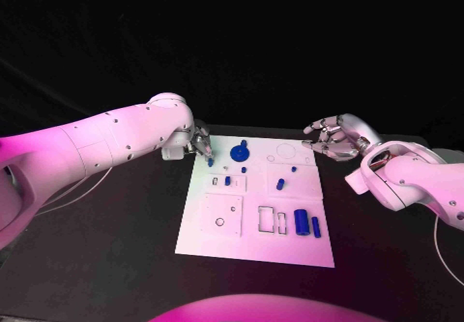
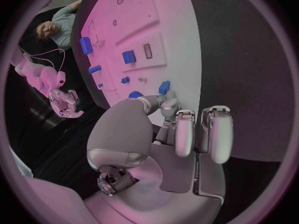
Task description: Assemble the parts on the task board
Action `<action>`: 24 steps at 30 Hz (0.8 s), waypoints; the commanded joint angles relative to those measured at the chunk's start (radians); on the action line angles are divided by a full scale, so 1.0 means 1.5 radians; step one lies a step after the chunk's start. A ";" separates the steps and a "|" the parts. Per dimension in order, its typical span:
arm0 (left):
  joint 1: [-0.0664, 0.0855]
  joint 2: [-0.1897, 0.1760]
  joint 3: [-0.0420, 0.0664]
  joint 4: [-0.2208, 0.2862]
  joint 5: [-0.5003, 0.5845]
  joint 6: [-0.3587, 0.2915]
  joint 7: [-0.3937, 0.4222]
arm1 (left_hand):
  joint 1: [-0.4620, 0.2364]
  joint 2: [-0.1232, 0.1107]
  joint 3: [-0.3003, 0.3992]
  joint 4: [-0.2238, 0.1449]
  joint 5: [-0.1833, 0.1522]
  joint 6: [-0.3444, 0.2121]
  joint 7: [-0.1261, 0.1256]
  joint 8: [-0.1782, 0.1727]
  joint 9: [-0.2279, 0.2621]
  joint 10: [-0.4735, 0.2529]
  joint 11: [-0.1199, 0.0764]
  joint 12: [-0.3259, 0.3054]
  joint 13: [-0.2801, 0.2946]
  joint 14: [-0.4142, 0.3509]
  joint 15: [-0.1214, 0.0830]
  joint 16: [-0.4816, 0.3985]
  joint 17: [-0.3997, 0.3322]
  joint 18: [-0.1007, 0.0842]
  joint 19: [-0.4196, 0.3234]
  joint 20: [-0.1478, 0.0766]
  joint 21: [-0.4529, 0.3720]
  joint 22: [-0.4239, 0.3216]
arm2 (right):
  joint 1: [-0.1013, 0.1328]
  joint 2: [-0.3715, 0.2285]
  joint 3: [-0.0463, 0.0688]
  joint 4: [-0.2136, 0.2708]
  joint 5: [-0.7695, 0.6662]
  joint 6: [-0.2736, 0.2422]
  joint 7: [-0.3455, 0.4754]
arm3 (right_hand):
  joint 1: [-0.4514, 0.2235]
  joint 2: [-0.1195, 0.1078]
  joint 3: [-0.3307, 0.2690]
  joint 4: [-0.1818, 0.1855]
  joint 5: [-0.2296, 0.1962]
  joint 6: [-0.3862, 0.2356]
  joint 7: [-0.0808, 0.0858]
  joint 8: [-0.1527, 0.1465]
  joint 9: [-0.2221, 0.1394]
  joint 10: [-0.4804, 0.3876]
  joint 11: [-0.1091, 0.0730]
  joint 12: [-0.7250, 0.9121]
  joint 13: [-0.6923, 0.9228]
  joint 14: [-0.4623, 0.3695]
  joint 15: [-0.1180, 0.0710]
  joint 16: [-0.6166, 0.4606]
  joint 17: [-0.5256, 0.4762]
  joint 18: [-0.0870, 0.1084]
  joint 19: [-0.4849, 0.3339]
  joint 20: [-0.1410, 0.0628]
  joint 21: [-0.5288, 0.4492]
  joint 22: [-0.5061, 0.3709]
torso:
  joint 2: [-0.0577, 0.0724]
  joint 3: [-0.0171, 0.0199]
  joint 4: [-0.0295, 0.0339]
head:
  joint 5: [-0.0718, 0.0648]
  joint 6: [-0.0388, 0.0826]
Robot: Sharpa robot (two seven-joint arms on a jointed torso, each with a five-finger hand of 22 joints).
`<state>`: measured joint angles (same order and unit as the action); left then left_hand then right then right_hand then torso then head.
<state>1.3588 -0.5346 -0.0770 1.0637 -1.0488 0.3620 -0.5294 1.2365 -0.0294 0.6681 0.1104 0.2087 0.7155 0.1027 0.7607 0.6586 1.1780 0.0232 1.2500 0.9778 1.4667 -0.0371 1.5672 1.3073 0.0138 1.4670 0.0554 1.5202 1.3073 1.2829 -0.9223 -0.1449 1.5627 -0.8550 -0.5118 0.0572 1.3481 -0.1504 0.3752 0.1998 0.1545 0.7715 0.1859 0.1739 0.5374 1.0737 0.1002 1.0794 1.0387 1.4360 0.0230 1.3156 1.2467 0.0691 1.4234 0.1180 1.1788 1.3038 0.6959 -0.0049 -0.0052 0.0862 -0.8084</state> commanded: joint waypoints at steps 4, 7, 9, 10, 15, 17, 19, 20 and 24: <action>0.000 0.000 0.000 0.001 0.007 0.003 0.008 | -0.017 -0.004 0.031 -0.016 0.003 0.002 -0.001 0.014 0.009 0.004 0.000 0.000 0.000 0.069 -0.004 0.002 0.176 0.003 0.049 0.001 0.003 0.122 | 0.000 0.000 0.000 0.001 -0.003 0.001 0.007 | 0.002 0.000 0.001 0.003 0.000 -0.003 0.000 0.003 0.001 0.001 -0.002 0.003 0.000 0.000 -0.004 -0.002 0.001 0.009 0.002 -0.002 -0.002 0.000 | 0.000 0.0001 -0.0003 | 0.001 0.000; 0.000 -0.001 -0.001 0.001 0.007 -0.002 0.008 | -0.020 -0.005 0.036 -0.018 0.004 0.002 -0.001 0.016 0.010 0.004 0.000 0.000 -0.001 0.069 -0.004 0.002 0.176 0.003 0.049 0.001 0.003 0.122 | 0.000 0.000 0.000 0.001 -0.003 0.001 0.007 | 0.002 0.000 0.001 0.003 0.000 -0.003 0.000 0.003 0.001 0.001 -0.002 0.003 0.000 0.000 -0.004 -0.002 0.001 0.009 0.002 -0.002 -0.002 0.000 | 0.000 0.0001 -0.0001 | 0.000 0.001; 0.000 -0.001 -0.001 0.001 0.007 -0.004 0.009 | -0.021 -0.005 0.037 -0.018 0.004 0.001 -0.001 0.017 0.011 0.005 0.000 0.000 0.000 0.069 -0.004 0.002 0.176 0.003 0.049 0.001 0.002 0.121 | 0.000 0.000 0.000 0.001 -0.003 0.001 0.007 | 0.002 0.000 0.001 0.003 0.000 -0.003 0.000 0.003 0.001 0.001 -0.002 0.003 0.000 0.000 -0.004 -0.002 0.001 0.009 0.002 -0.002 -0.002 0.000 | 0.000 0.0001 0.0001 | 0.000 0.001; 0.000 -0.002 -0.001 0.001 0.007 -0.006 0.009 | -0.021 -0.005 0.037 -0.018 0.004 0.001 -0.001 0.017 0.011 0.005 0.000 0.000 0.000 0.069 -0.004 0.002 0.176 0.003 0.049 0.001 0.002 0.121 | 0.000 0.000 0.000 0.001 -0.003 0.001 0.007 | 0.002 0.000 0.001 0.003 0.000 -0.003 0.000 0.003 0.001 0.001 -0.002 0.003 0.000 0.000 -0.004 -0.002 0.001 0.009 0.002 -0.002 -0.002 0.000 | 0.000 0.0001 0.0000 | 0.000 0.001; 0.000 -0.004 -0.001 0.002 0.007 -0.016 0.009 | -0.037 -0.006 0.043 -0.014 0.002 -0.001 -0.001 0.020 0.013 0.005 0.001 0.000 -0.001 0.069 -0.003 0.002 0.176 0.003 0.049 0.001 0.003 0.122 | 0.000 0.000 0.000 0.000 -0.003 0.001 0.007 | 0.003 0.000 0.001 0.004 0.002 -0.003 0.000 0.004 0.001 0.000 -0.002 0.002 -0.002 0.000 -0.005 -0.003 -0.001 0.010 0.002 -0.002 -0.004 -0.001 | 0.000 0.0001 -0.0001 | 0.000 0.002; 0.000 -0.005 -0.001 0.003 0.007 -0.019 0.010 | -0.061 -0.011 0.040 0.000 0.001 -0.004 -0.001 0.020 0.013 0.005 0.001 0.000 -0.002 0.069 -0.003 0.002 0.176 0.003 0.049 0.001 0.002 0.121 | 0.000 0.000 0.000 0.000 -0.003 0.001 0.007 | 0.003 0.000 0.001 0.004 0.002 -0.003 0.000 0.004 0.001 0.000 -0.002 0.002 -0.002 0.000 -0.005 -0.003 -0.001 0.010 0.002 -0.002 -0.004 -0.001 | 0.000 0.0001 0.0000 | 0.000 0.002; 0.000 -0.007 0.000 0.003 0.007 -0.021 0.010 | -0.099 -0.027 0.019 0.025 -0.001 -0.004 0.001 0.016 0.008 0.004 0.003 0.001 -0.003 0.069 -0.001 0.002 0.176 0.003 0.049 0.001 0.002 0.122 | 0.000 0.000 0.000 0.000 -0.003 0.001 0.007 | 0.003 0.000 0.001 0.004 0.002 -0.003 0.000 0.004 0.001 0.000 -0.002 0.002 -0.002 0.000 -0.005 -0.003 -0.001 0.010 0.002 -0.002 -0.004 -0.001 | 0.000 0.0000 -0.0001 | 0.000 0.002; 0.000 -0.008 0.000 0.004 0.007 -0.022 0.010 | -0.120 -0.033 0.006 0.041 -0.002 -0.001 0.002 0.015 0.006 0.004 0.004 0.002 -0.003 0.069 0.000 0.002 0.176 0.003 0.049 0.002 0.003 0.122 | 0.000 0.000 0.000 0.000 -0.003 0.001 0.007 | 0.003 0.000 0.001 0.004 0.002 -0.003 0.000 0.004 0.001 0.000 -0.002 0.002 -0.002 0.000 -0.005 -0.003 -0.001 0.010 0.002 -0.002 -0.004 -0.001 | 0.000 0.0000 -0.0002 | 0.000 0.002; 0.000 -0.009 0.000 0.004 0.006 -0.020 0.009 | -0.171 -0.069 -0.065 0.077 -0.005 0.006 0.003 0.009 -0.003 0.003 0.005 0.005 -0.002 0.069 0.000 0.002 0.176 0.003 0.049 0.001 0.003 0.123 | 0.000 -0.001 0.000 0.000 -0.003 0.001 0.007 | 0.003 0.000 0.001 0.004 0.002 -0.003 0.000 0.004 0.001 0.000 -0.002 0.002 -0.002 0.000 -0.005 -0.003 -0.001 0.010 0.002 -0.002 -0.004 -0.001 | 0.000 0.0001 -0.0006 | 0.000 0.002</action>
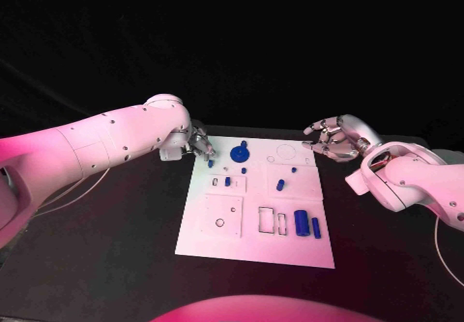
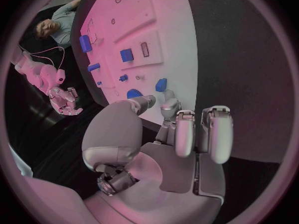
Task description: Assemble the parts on the task board
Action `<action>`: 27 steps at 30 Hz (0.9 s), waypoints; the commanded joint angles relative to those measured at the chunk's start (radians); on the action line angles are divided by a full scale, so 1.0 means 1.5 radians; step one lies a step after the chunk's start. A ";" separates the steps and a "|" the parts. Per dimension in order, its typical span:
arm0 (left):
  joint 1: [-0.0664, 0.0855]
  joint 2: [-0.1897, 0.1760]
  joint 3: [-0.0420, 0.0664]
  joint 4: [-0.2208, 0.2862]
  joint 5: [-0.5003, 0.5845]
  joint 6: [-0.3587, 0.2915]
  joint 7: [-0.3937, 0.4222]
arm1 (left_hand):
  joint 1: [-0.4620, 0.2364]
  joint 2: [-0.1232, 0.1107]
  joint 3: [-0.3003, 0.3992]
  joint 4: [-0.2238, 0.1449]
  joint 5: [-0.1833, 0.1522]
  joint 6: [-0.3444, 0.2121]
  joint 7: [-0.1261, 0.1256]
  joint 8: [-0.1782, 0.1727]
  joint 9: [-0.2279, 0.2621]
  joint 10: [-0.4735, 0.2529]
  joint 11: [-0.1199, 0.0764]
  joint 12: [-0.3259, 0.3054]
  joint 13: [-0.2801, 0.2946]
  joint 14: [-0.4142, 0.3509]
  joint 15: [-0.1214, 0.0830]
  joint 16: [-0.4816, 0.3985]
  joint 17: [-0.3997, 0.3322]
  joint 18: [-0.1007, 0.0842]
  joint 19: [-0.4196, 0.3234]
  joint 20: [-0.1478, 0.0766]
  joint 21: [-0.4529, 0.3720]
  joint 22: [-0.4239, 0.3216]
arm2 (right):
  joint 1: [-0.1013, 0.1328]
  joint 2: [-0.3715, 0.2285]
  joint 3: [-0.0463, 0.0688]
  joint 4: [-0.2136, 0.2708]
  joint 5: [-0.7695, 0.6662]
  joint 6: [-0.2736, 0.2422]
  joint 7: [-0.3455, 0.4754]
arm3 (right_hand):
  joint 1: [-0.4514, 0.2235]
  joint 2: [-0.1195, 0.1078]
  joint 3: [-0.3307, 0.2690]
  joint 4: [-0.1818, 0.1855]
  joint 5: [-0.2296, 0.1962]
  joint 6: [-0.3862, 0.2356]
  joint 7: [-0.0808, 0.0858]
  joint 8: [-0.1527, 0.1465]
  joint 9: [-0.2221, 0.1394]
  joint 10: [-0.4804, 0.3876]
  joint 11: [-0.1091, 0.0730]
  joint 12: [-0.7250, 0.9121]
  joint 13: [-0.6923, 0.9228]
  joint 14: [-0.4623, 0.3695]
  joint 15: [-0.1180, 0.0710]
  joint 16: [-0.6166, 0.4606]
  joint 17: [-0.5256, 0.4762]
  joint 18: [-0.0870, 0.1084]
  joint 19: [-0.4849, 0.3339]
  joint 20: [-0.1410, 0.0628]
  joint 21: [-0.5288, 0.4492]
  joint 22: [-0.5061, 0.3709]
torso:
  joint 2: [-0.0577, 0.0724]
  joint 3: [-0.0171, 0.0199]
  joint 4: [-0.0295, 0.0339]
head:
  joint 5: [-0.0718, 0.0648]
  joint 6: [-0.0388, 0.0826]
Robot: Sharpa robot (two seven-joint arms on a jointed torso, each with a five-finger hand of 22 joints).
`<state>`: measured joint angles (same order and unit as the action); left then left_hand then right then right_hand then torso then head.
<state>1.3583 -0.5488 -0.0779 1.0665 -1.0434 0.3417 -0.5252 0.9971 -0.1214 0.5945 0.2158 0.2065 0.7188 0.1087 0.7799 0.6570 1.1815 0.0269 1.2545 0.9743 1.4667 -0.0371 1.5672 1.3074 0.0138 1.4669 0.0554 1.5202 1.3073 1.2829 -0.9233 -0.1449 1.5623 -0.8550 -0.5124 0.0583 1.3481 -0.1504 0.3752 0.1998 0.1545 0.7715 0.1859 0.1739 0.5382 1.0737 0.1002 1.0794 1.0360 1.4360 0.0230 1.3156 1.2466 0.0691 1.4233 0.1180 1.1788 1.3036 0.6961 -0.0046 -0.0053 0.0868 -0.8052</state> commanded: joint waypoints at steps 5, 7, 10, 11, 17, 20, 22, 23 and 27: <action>0.000 -0.001 0.001 0.004 -0.007 0.005 0.006 | -0.020 -0.026 -0.084 0.035 -0.006 0.006 -0.004 -0.009 -0.009 -0.002 0.001 0.003 0.000 0.069 -0.001 0.002 0.176 0.003 0.049 -0.001 0.002 0.122 | 0.000 0.000 0.000 0.000 -0.003 0.001 0.006 | 0.003 0.000 0.001 0.004 0.002 -0.003 0.000 0.004 0.001 0.000 -0.002 0.002 0.000 0.000 -0.005 -0.003 -0.001 0.010 0.002 -0.002 -0.004 -0.001 | 0.000 -0.0003 -0.0006 | 0.000 -0.001; 0.000 -0.002 0.002 0.005 -0.009 0.011 0.006 | -0.019 -0.030 -0.103 0.046 -0.016 0.007 -0.005 -0.008 -0.010 -0.001 0.000 0.004 0.001 0.069 -0.002 0.002 0.176 0.003 0.049 -0.002 0.003 0.123 | 0.000 0.000 0.000 0.000 -0.003 0.002 0.006 | 0.003 0.000 0.001 0.004 0.002 -0.003 0.000 0.004 0.001 0.000 -0.002 0.002 0.000 0.000 -0.005 -0.003 -0.001 0.010 0.002 -0.002 -0.004 -0.001 | 0.000 -0.0001 -0.0006 | 0.000 -0.001; 0.000 -0.004 0.003 0.009 -0.011 0.024 0.004 | -0.016 -0.034 -0.112 0.047 -0.020 0.007 -0.006 -0.008 -0.010 -0.002 -0.001 0.004 0.001 0.069 -0.002 0.002 0.176 0.003 0.049 -0.002 0.003 0.123 | 0.000 -0.001 0.000 0.000 -0.003 0.002 0.006 | 0.003 0.000 0.001 0.004 0.002 -0.003 0.000 0.004 0.001 0.000 -0.002 0.002 0.000 0.000 -0.005 -0.003 -0.001 0.010 0.002 -0.002 -0.004 -0.001 | 0.000 -0.0002 -0.0004 | 0.000 -0.001; 0.000 -0.004 0.003 0.011 -0.011 0.029 0.004 | -0.015 -0.035 -0.116 0.047 -0.021 0.007 -0.006 -0.007 -0.011 -0.002 -0.001 0.004 0.001 0.069 -0.003 0.002 0.176 0.003 0.050 -0.002 0.003 0.124 | 0.000 -0.001 0.000 0.000 -0.003 0.002 0.006 | 0.003 0.000 0.001 0.004 0.002 -0.003 0.000 0.004 0.001 0.000 -0.002 0.002 0.000 0.000 -0.005 -0.003 -0.001 0.010 0.002 -0.002 -0.004 -0.001 | 0.000 -0.0001 -0.0003 | 0.000 -0.001; 0.000 -0.006 0.004 0.015 -0.019 0.045 0.001 | -0.007 -0.038 -0.123 0.046 -0.021 0.008 -0.007 -0.006 -0.011 -0.002 -0.002 0.004 0.002 0.069 -0.003 0.002 0.176 0.003 0.049 -0.003 0.003 0.123 | -0.001 0.000 0.000 -0.001 -0.002 0.002 0.006 | 0.003 0.000 0.001 0.004 0.002 -0.003 0.000 0.004 0.001 0.000 -0.002 0.002 0.000 0.000 -0.005 -0.003 -0.001 0.010 0.002 -0.002 -0.004 -0.001 | 0.000 0.0002 0.0001 | 0.000 -0.001; 0.000 -0.006 0.004 0.015 -0.027 0.054 0.000 | 0.009 -0.034 -0.129 0.044 -0.016 0.010 -0.008 -0.004 -0.011 -0.002 -0.003 0.005 0.002 0.069 -0.004 0.002 0.176 0.003 0.049 -0.004 0.003 0.123 | -0.001 0.000 0.000 -0.001 -0.002 0.003 0.006 | 0.002 0.000 0.000 0.004 0.002 -0.003 0.000 0.005 0.001 0.001 -0.002 0.004 0.000 0.000 -0.005 -0.003 0.000 0.009 0.003 -0.002 -0.004 -0.001 | 0.000 0.0005 0.0001 | 0.000 -0.001; 0.000 -0.006 0.004 0.015 -0.031 0.062 -0.001 | 0.024 -0.030 -0.131 0.041 -0.012 0.009 -0.008 -0.002 -0.011 -0.002 -0.003 0.005 0.003 0.069 -0.005 0.002 0.176 0.003 0.050 -0.004 0.003 0.124 | -0.001 0.000 0.000 -0.001 -0.002 0.003 0.006 | 0.002 0.000 0.000 0.004 0.002 -0.003 0.000 0.005 0.001 0.001 -0.002 0.004 0.000 0.000 -0.005 -0.003 0.000 0.009 0.003 -0.002 -0.004 -0.001 | 0.000 0.0001 -0.0001 | 0.001 -0.001; 0.000 -0.005 0.004 0.015 -0.032 0.065 -0.001 | 0.028 -0.029 -0.132 0.040 -0.011 0.010 -0.009 -0.002 -0.011 -0.003 -0.003 0.005 0.003 0.069 -0.005 0.002 0.176 0.003 0.049 -0.004 0.003 0.123 | -0.001 0.000 0.000 -0.001 -0.002 0.003 0.006 | 0.002 0.000 0.000 0.004 0.002 -0.003 0.000 0.005 0.001 0.001 -0.002 0.004 0.000 0.000 -0.005 -0.003 0.000 0.009 0.003 -0.002 -0.004 -0.001 | 0.000 0.0002 -0.0002 | 0.001 -0.002; 0.000 -0.005 0.004 0.016 -0.035 0.071 -0.001 | 0.035 -0.026 -0.133 0.039 -0.010 0.010 -0.009 -0.001 -0.011 -0.002 -0.004 0.006 0.004 0.069 -0.005 0.002 0.176 0.003 0.050 -0.004 0.003 0.124 | -0.001 0.000 0.000 -0.001 -0.002 0.003 0.006 | 0.002 0.000 0.000 0.004 0.002 -0.003 0.000 0.005 0.001 0.001 -0.002 0.004 0.000 0.000 -0.005 -0.003 0.000 0.009 0.003 -0.002 -0.004 -0.001 | 0.000 -0.0003 0.0001 | 0.000 -0.001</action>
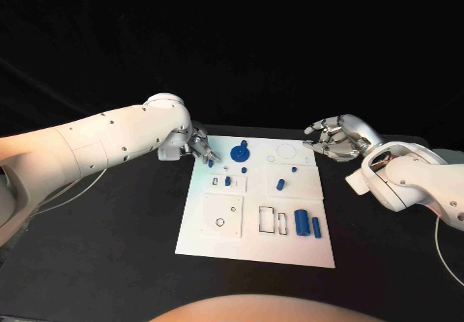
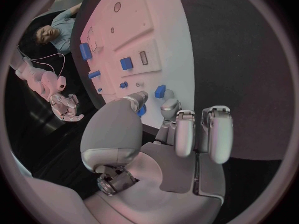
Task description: Assemble the parts on the task board
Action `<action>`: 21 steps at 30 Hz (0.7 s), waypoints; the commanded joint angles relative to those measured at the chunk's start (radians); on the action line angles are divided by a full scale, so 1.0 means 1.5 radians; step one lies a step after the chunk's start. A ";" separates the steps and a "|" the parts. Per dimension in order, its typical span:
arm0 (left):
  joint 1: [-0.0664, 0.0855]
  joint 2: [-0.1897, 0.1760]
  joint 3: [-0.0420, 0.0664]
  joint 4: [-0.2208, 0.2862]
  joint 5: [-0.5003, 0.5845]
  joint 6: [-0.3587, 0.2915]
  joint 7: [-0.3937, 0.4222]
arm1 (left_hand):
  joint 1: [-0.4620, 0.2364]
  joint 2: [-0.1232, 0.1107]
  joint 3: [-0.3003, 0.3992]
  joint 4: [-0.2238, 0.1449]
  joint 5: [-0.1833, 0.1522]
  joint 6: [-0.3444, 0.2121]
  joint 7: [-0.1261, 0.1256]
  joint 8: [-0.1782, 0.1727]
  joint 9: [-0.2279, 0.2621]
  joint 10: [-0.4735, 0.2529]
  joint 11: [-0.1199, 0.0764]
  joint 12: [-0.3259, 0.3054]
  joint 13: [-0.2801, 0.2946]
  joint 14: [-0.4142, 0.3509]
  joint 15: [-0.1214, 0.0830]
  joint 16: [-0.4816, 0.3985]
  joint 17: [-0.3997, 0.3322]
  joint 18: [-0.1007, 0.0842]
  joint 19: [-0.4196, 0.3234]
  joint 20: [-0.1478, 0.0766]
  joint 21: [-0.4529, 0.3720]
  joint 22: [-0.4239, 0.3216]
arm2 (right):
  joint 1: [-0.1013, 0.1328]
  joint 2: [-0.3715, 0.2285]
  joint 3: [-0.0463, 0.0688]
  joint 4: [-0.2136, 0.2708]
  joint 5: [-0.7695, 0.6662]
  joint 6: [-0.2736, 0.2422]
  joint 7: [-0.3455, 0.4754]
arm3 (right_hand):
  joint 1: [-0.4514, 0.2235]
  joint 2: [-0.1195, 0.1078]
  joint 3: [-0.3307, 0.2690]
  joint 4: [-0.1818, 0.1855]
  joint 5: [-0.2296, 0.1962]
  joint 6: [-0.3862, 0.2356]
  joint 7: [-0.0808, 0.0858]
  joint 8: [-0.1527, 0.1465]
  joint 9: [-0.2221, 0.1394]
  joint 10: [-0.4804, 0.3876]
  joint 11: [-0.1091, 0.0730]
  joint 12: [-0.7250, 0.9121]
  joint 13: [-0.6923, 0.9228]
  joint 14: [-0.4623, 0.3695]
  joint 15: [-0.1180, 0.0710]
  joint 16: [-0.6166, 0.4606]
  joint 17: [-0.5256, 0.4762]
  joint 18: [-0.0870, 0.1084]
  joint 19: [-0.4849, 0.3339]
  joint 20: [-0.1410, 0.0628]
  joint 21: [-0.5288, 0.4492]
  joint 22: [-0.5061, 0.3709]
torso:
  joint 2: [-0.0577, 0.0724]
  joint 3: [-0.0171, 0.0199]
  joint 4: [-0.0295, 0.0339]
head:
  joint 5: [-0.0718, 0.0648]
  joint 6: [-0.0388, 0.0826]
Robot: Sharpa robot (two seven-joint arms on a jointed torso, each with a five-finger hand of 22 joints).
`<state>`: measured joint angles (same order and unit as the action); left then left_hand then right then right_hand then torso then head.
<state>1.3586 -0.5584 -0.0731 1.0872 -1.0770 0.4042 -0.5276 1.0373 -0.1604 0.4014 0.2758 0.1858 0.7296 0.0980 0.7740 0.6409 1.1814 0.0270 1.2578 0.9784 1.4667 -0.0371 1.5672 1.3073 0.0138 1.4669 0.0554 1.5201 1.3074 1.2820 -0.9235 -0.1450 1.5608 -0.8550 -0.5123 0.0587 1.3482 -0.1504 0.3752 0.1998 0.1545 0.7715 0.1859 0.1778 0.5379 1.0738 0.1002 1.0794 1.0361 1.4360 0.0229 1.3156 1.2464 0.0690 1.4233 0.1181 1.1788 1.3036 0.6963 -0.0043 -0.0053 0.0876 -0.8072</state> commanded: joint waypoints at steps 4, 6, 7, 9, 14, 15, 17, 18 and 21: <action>0.000 0.001 0.000 0.002 -0.013 0.022 0.001 | 0.014 0.004 -0.004 -0.001 0.005 0.004 -0.002 0.004 -0.001 -0.002 -0.004 0.003 0.001 0.069 -0.005 0.002 0.176 0.003 0.050 -0.004 0.003 0.124 | -0.001 0.001 0.000 0.000 -0.002 0.003 0.006 | 0.002 0.000 0.000 0.004 0.002 -0.003 0.000 0.002 0.001 0.001 -0.002 0.004 0.000 0.000 -0.005 -0.003 0.000 0.009 0.003 -0.002 -0.004 -0.001 | 0.000 -0.0007 -0.0001 | 0.000 0.000; 0.000 0.002 0.000 0.002 -0.013 0.015 0.002 | 0.017 0.008 -0.004 0.000 0.005 0.004 -0.002 0.005 -0.001 -0.002 -0.004 0.003 0.001 0.069 -0.005 0.002 0.176 0.003 0.050 -0.004 0.003 0.124 | -0.001 0.001 0.000 0.000 -0.002 0.003 0.006 | 0.002 0.000 0.000 0.004 0.002 -0.003 0.000 0.002 0.001 0.001 -0.002 0.004 0.000 0.000 -0.005 -0.003 0.000 0.009 0.003 -0.002 -0.004 -0.001 | 0.000 -0.0006 0.0000 | 0.000 0.000; 0.000 0.002 0.000 0.002 -0.013 0.013 0.002 | 0.019 0.011 -0.003 0.001 0.005 0.004 -0.002 0.005 -0.001 -0.002 -0.004 0.004 0.001 0.069 -0.005 0.002 0.176 0.003 0.050 -0.005 0.003 0.124 | -0.001 0.001 0.000 0.000 -0.002 0.003 0.006 | 0.002 0.000 0.000 0.004 0.002 -0.003 0.000 0.002 0.001 0.001 -0.002 0.004 0.000 0.000 -0.005 -0.003 0.000 0.009 0.003 -0.002 -0.004 -0.001 | 0.000 -0.0006 0.0000 | -0.001 0.000; 0.000 0.002 0.000 0.002 -0.012 0.006 0.003 | 0.022 0.018 -0.002 0.002 0.005 0.004 -0.002 0.005 -0.001 -0.001 -0.004 0.004 0.002 0.069 -0.005 0.002 0.176 0.003 0.050 -0.005 0.003 0.124 | -0.001 0.001 0.000 0.000 -0.002 0.003 0.006 | 0.002 0.000 0.000 0.004 0.002 -0.003 0.000 0.002 0.001 0.001 -0.002 0.004 0.000 0.000 -0.005 -0.003 0.000 0.009 0.003 -0.002 -0.004 -0.001 | 0.001 -0.0006 -0.0002 | -0.001 -0.001; 0.000 0.002 0.000 0.003 -0.001 -0.007 0.006 | 0.025 0.024 -0.001 0.004 0.005 0.004 -0.002 0.006 -0.002 -0.001 -0.004 0.004 0.002 0.069 -0.005 0.002 0.176 0.003 0.050 -0.005 0.003 0.124 | -0.001 0.001 0.000 0.000 -0.002 0.003 0.006 | 0.002 0.000 0.000 0.004 0.002 -0.003 0.000 0.002 0.001 0.001 -0.002 0.004 0.000 0.000 -0.005 -0.003 0.000 0.009 0.003 -0.002 -0.004 -0.001 | 0.000 -0.0008 -0.0001 | 0.000 -0.002; 0.000 0.002 0.000 0.003 0.000 -0.008 0.006 | 0.025 0.024 -0.001 0.004 0.005 0.004 -0.002 0.006 -0.002 -0.001 -0.004 0.004 0.002 0.069 -0.005 0.002 0.176 0.003 0.050 -0.005 0.003 0.124 | -0.001 0.001 0.000 0.000 -0.002 0.003 0.006 | 0.002 0.000 0.000 0.004 0.002 -0.003 0.000 0.002 0.001 0.001 -0.002 0.004 0.000 0.000 -0.005 -0.003 0.000 0.009 0.003 -0.002 -0.004 -0.001 | 0.000 -0.0008 -0.0001 | 0.000 -0.002; 0.000 0.002 0.001 0.003 0.002 -0.010 0.006 | 0.026 0.025 -0.001 0.004 0.005 0.004 -0.002 0.006 -0.002 -0.001 -0.004 0.004 0.002 0.069 -0.005 0.002 0.176 0.003 0.050 -0.005 0.003 0.125 | -0.001 0.001 0.000 0.000 -0.002 0.003 0.006 | 0.002 0.000 0.000 0.004 0.002 -0.003 0.000 0.002 0.001 0.001 -0.002 0.004 0.000 0.000 -0.005 -0.003 0.000 0.009 0.003 -0.002 -0.004 -0.001 | 0.000 -0.0005 -0.0001 | 0.000 -0.002; 0.000 0.002 0.001 0.003 0.003 -0.011 0.007 | 0.026 0.025 -0.001 0.004 0.005 0.004 -0.002 0.006 -0.002 -0.001 -0.004 0.004 0.002 0.069 -0.005 0.002 0.176 0.003 0.050 -0.005 0.003 0.125 | -0.001 0.001 0.000 0.000 -0.002 0.003 0.006 | 0.002 0.000 0.000 0.004 0.002 -0.003 0.000 0.002 0.001 0.001 -0.002 0.004 0.000 0.000 -0.005 -0.003 0.000 0.009 0.003 -0.002 -0.004 -0.001 | 0.000 -0.0006 0.0000 | 0.000 -0.002; 0.000 0.002 0.001 0.002 0.004 -0.013 0.006 | 0.025 0.025 -0.002 0.005 0.005 0.005 -0.002 0.006 -0.002 -0.001 -0.004 0.005 0.003 0.069 -0.005 0.002 0.176 0.003 0.050 -0.005 0.003 0.124 | -0.001 0.001 0.000 0.000 -0.002 0.003 0.006 | 0.002 0.000 0.000 0.005 0.003 -0.003 0.000 0.003 0.001 0.003 -0.002 0.005 0.000 0.001 -0.005 -0.002 0.001 0.009 0.005 -0.003 -0.002 0.000 | 0.000 -0.0004 0.0000 | 0.001 -0.001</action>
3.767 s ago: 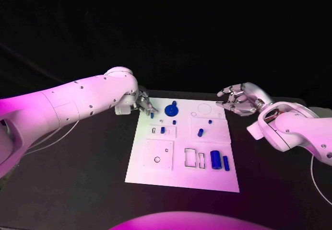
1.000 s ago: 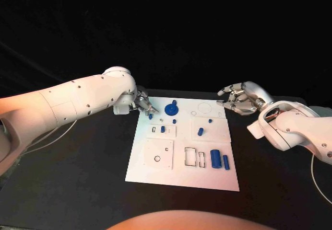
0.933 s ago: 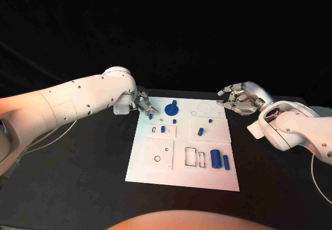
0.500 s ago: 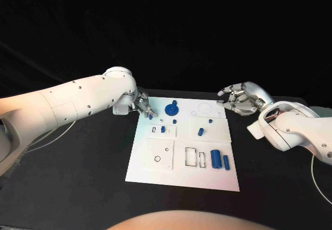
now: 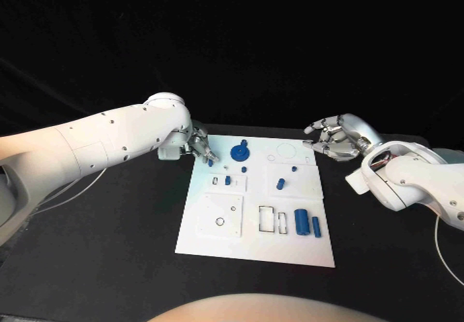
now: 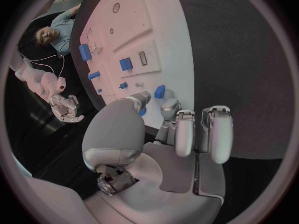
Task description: Assemble the parts on the task board
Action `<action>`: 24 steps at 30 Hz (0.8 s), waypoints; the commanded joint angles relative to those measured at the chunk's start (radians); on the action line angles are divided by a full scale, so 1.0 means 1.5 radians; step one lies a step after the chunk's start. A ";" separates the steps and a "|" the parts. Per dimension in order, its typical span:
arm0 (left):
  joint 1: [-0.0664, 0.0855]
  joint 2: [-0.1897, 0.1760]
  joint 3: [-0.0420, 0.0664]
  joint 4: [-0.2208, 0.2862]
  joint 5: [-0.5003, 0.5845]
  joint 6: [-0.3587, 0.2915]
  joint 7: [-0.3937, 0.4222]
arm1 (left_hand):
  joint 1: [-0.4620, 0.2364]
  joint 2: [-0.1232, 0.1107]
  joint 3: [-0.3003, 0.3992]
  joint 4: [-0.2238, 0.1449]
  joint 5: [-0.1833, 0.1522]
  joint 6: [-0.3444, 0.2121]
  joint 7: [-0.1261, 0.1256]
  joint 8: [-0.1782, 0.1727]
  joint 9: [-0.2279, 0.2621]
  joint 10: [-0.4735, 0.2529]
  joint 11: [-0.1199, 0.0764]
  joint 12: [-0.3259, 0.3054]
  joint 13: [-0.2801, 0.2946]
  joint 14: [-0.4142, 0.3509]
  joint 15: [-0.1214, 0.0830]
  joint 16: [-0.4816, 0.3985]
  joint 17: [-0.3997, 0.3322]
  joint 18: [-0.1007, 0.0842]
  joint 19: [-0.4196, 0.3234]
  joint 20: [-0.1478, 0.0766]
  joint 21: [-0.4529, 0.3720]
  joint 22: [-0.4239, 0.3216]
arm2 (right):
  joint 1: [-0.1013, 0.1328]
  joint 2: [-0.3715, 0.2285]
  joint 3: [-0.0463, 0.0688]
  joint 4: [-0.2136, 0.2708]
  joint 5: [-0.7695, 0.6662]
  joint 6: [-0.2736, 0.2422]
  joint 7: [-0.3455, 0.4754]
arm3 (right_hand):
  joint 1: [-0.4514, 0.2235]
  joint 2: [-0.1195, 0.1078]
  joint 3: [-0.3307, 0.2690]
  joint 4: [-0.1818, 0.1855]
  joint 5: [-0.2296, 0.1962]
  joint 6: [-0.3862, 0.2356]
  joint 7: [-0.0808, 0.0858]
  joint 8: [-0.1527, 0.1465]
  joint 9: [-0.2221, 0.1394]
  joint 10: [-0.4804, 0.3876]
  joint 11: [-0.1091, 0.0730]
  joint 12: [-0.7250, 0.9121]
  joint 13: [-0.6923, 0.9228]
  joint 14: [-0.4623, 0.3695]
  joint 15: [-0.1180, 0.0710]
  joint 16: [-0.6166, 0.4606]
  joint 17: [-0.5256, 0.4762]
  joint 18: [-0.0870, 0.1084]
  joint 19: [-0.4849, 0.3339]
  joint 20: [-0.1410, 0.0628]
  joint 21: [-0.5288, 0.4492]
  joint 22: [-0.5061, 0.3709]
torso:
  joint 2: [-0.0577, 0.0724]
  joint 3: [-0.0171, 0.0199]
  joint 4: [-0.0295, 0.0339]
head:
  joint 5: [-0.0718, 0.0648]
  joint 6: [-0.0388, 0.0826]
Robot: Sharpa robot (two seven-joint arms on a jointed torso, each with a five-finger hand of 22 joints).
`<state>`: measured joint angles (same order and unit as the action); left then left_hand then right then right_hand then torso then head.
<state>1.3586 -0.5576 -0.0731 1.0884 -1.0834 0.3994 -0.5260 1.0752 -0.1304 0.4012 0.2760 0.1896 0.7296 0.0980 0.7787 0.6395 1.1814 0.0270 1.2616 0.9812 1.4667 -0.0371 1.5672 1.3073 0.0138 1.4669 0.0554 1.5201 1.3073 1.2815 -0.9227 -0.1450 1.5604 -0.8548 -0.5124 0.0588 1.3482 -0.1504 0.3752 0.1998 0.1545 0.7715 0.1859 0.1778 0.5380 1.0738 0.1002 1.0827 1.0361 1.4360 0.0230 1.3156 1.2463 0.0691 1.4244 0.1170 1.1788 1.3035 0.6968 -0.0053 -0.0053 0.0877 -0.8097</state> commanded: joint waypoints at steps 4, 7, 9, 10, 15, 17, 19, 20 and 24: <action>0.000 0.001 0.001 0.000 0.009 -0.009 0.005 | -0.001 0.005 -0.002 0.005 0.002 0.005 -0.001 0.003 -0.001 -0.001 -0.004 0.002 0.001 0.069 -0.005 0.002 0.176 0.003 0.050 -0.005 0.003 0.124 | 0.000 0.000 0.000 0.000 -0.002 0.003 0.006 | 0.002 0.000 0.000 0.005 0.003 -0.003 0.000 0.003 0.001 0.003 -0.002 0.003 0.000 0.001 -0.005 -0.002 0.001 0.009 0.004 -0.002 -0.002 0.000 | 0.000 0.0002 0.0001 | 0.001 -0.001; 0.000 0.002 0.001 -0.001 0.010 -0.009 0.005 | 0.001 0.007 -0.002 0.005 0.002 0.005 -0.002 0.004 -0.001 -0.001 -0.004 0.002 0.001 0.069 -0.005 0.002 0.176 0.003 0.050 -0.005 0.003 0.125 | 0.000 0.000 0.000 0.000 -0.002 0.003 0.006 | 0.002 0.000 0.000 0.005 0.003 -0.003 0.000 0.003 0.001 0.003 -0.002 0.003 0.000 0.001 -0.005 -0.002 0.001 0.009 0.004 -0.002 -0.002 0.000 | 0.000 0.0000 0.0000 | 0.001 -0.001; 0.000 0.002 0.001 -0.001 0.010 -0.008 0.005 | 0.006 0.012 0.000 0.004 0.002 0.005 -0.002 0.005 -0.001 -0.002 -0.004 0.002 0.000 0.069 -0.005 0.002 0.176 0.003 0.050 -0.005 0.003 0.124 | 0.000 0.001 0.000 0.000 -0.002 0.003 0.006 | 0.002 0.000 0.000 0.005 0.003 -0.003 0.000 0.003 0.001 0.003 -0.002 0.003 0.000 0.001 -0.005 -0.002 0.001 0.009 0.004 -0.002 -0.002 0.000 | 0.000 -0.0001 0.0000 | 0.001 -0.001; 0.000 0.002 0.000 -0.001 0.010 -0.007 0.006 | 0.006 0.012 0.000 0.004 0.002 0.005 -0.002 0.005 -0.001 -0.002 -0.004 0.002 0.000 0.069 -0.005 0.002 0.176 0.003 0.050 -0.005 0.003 0.124 | 0.000 0.001 0.000 0.000 -0.002 0.003 0.006 | 0.003 0.000 0.000 0.005 0.003 -0.003 0.000 0.004 0.001 0.003 -0.002 0.004 0.000 0.002 -0.005 -0.001 0.002 0.009 0.005 -0.002 -0.001 0.001 | 0.000 -0.0001 0.0000 | 0.001 -0.001; 0.000 0.004 0.000 -0.002 0.010 0.002 0.006 | 0.016 0.018 0.004 0.001 0.003 0.004 -0.002 0.005 -0.002 -0.002 -0.005 0.002 0.000 0.069 -0.006 0.002 0.176 0.003 0.050 -0.005 0.003 0.125 | 0.000 0.001 0.000 0.000 -0.002 0.003 0.006 | 0.003 0.000 0.000 0.005 0.003 -0.003 0.000 0.004 0.001 0.003 -0.002 0.004 0.000 0.002 -0.005 -0.001 0.002 0.009 0.005 -0.002 -0.001 0.001 | 0.000 0.0000 -0.0003 | 0.000 -0.001; 0.000 0.004 0.000 -0.003 0.010 0.006 0.006 | 0.019 0.020 0.005 0.000 0.003 0.003 -0.003 0.005 -0.002 -0.002 -0.005 0.002 0.000 0.069 -0.006 0.002 0.176 0.003 0.050 -0.005 0.003 0.125 | 0.000 0.001 0.000 0.000 -0.002 0.003 0.006 | 0.003 0.000 0.000 0.005 0.003 -0.003 0.000 0.004 0.001 0.003 -0.002 0.004 0.000 0.002 -0.005 -0.001 0.002 0.009 0.005 -0.002 -0.001 0.001 | 0.000 0.0002 -0.0003 | 0.000 -0.002; 0.000 0.006 -0.001 -0.005 0.011 0.008 0.007 | 0.020 0.020 0.005 0.000 0.003 0.003 -0.003 0.005 -0.002 -0.002 -0.005 0.002 0.000 0.069 -0.006 0.002 0.176 0.003 0.050 -0.005 0.004 0.126 | 0.000 0.001 0.000 0.000 -0.002 0.003 0.006 | 0.003 0.000 0.000 0.005 0.003 -0.003 0.000 0.004 0.001 0.003 -0.002 0.004 0.000 0.002 -0.005 -0.001 0.002 0.009 0.005 -0.002 -0.001 0.001 | 0.000 0.0001 -0.0001 | 0.000 -0.002; 0.000 0.006 -0.001 -0.005 0.011 0.009 0.007 | 0.020 0.020 0.005 0.000 0.003 0.003 -0.003 0.005 -0.002 -0.002 -0.005 0.002 0.000 0.069 -0.006 0.002 0.176 0.003 0.050 -0.005 0.004 0.126 | 0.000 0.001 0.000 0.000 -0.002 0.003 0.006 | 0.003 0.000 0.000 0.005 0.003 -0.003 0.000 0.004 0.001 0.003 -0.002 0.004 0.000 0.002 -0.005 -0.001 0.002 0.009 0.005 -0.002 -0.001 0.001 | 0.000 0.0000 0.0000 | 0.000 -0.002; 0.000 0.008 -0.002 -0.007 0.012 0.011 0.008 | 0.020 0.020 0.005 0.000 0.003 0.003 -0.003 0.005 -0.002 -0.002 -0.005 0.002 0.000 0.069 -0.006 0.002 0.176 0.003 0.050 -0.005 0.004 0.126 | 0.000 0.001 0.000 0.001 -0.002 0.003 0.006 | 0.003 0.000 0.000 0.005 0.003 -0.003 0.000 0.004 0.001 0.003 -0.002 0.004 0.000 0.002 -0.005 -0.001 0.002 0.009 0.005 -0.002 -0.001 0.001 | 0.000 0.0002 -0.0001 | 0.001 -0.002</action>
<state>1.3586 -0.5486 -0.0762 1.0780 -1.0737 0.3965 -0.5245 1.1014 -0.1042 0.4017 0.2756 0.1895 0.7331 0.0945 0.7829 0.6373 1.1813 0.0270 1.2615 0.9809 1.4667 -0.0371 1.5672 1.3079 0.0138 1.4669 0.0554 1.5201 1.3073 1.2814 -0.9222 -0.1451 1.5604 -0.8546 -0.5123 0.0589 1.3482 -0.1504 0.3752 0.1997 0.1545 0.7715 0.1859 0.1777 0.5386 1.0738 0.1002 1.0858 1.0362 1.4398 0.0192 1.3157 1.2487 0.0691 1.4269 0.1145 1.1788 1.3035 0.6964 -0.0052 -0.0053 0.0882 -0.8122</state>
